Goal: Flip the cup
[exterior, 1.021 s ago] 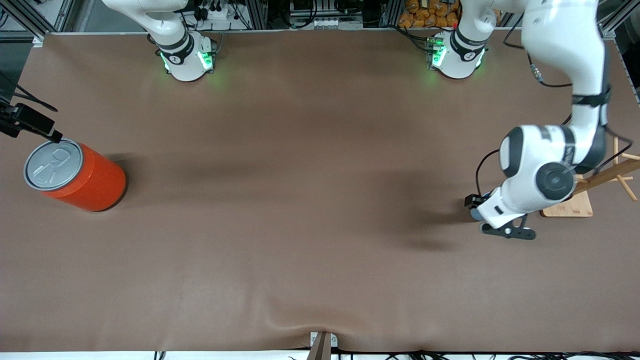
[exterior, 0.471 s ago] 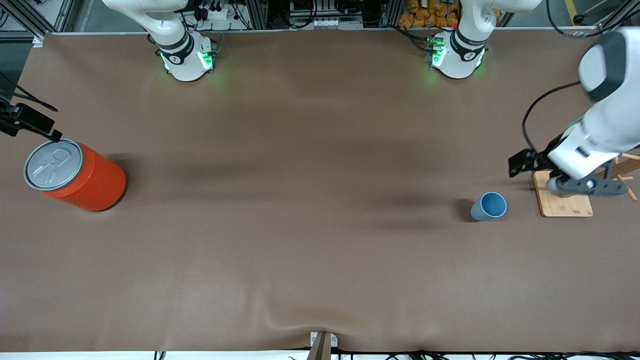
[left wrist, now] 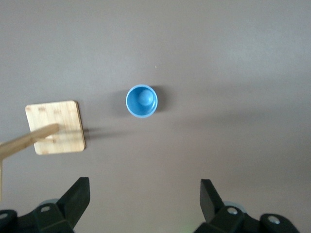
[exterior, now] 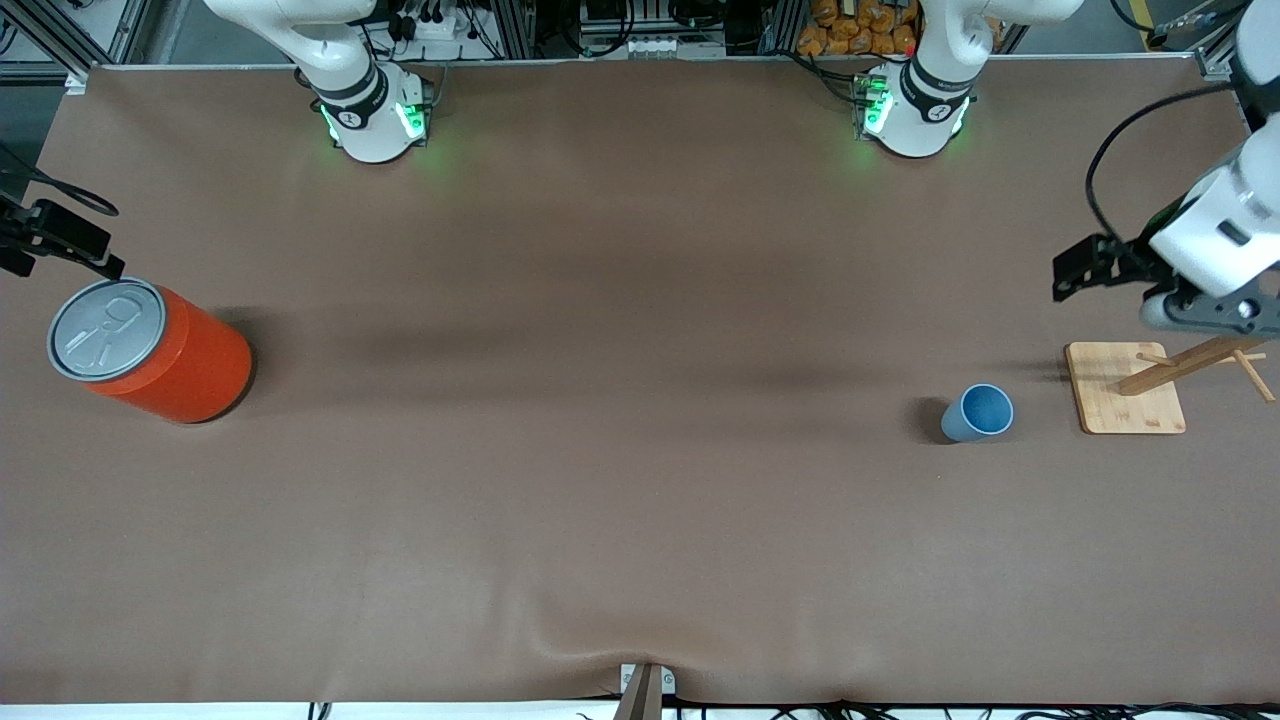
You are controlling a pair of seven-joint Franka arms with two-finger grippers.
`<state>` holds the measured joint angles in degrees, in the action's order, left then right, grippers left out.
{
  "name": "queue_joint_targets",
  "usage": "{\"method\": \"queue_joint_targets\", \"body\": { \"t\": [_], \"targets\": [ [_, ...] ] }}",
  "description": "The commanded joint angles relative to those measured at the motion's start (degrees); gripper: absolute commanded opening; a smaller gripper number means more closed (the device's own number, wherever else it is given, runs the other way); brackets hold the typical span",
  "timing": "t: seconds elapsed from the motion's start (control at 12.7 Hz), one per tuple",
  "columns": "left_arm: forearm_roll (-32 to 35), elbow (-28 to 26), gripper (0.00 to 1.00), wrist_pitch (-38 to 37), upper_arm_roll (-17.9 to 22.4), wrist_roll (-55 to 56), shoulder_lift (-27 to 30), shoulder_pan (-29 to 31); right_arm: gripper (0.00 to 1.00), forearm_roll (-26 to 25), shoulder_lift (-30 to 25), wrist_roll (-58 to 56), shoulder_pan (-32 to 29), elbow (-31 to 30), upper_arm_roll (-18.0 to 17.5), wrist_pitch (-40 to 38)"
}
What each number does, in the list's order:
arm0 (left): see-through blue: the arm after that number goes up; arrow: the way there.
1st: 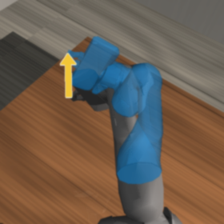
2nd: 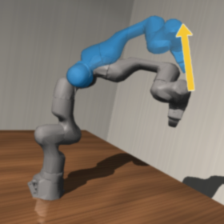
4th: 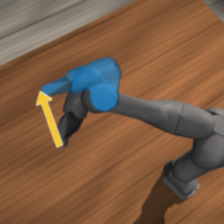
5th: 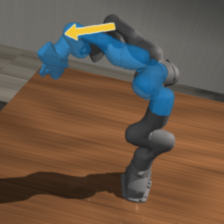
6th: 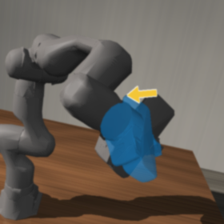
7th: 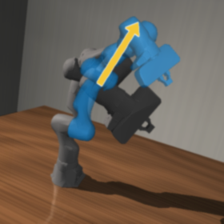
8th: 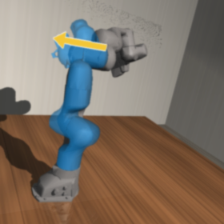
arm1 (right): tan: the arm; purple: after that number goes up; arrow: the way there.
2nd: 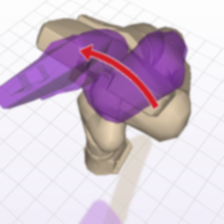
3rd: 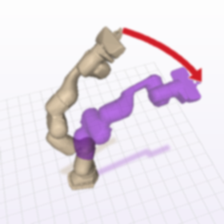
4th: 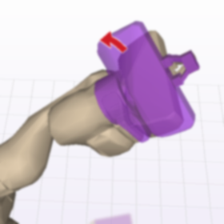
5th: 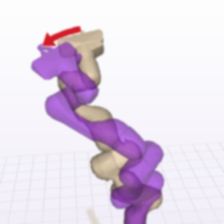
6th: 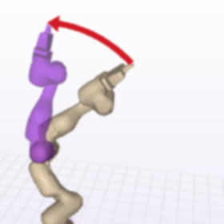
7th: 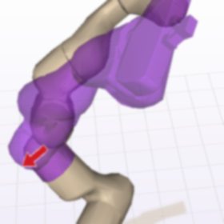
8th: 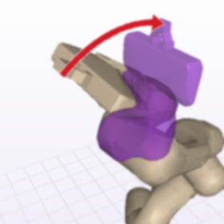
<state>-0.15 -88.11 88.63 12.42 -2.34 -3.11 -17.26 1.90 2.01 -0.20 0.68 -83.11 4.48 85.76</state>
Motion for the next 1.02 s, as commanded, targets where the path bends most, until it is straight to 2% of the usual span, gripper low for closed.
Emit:
{"method": "queue_joint_targets", "body": {
  "t": [0.0,0.31,0.55,0.94],
  "targets": [
    [3.1,0.7,1.00,-2.1,-10.4,0.1,2.4,8.4,1.00,-0.8,0.5,-0.9,0.4,1.4,0.3,-1.1],
    [3.3,0.7,1.00,-7.3,-11.8,-1.3,6.0,9.0,1.00,-0.8,0.5,-1.3,0.3,1.3,0.3,-1.4],
    [2.1,3.0,1.00,-8.0,-11.7,-1.5,5.4,9.4,1.00,-0.9,0.5,-1.3,0.2,1.3,0.3,-1.5],
    [0.4,3.4,1.00,-8.1,-11.3,-0.2,5.1,9.4,1.00,-0.9,0.5,-1.4,0.2,1.3,0.4,-1.5]
  ]
}}
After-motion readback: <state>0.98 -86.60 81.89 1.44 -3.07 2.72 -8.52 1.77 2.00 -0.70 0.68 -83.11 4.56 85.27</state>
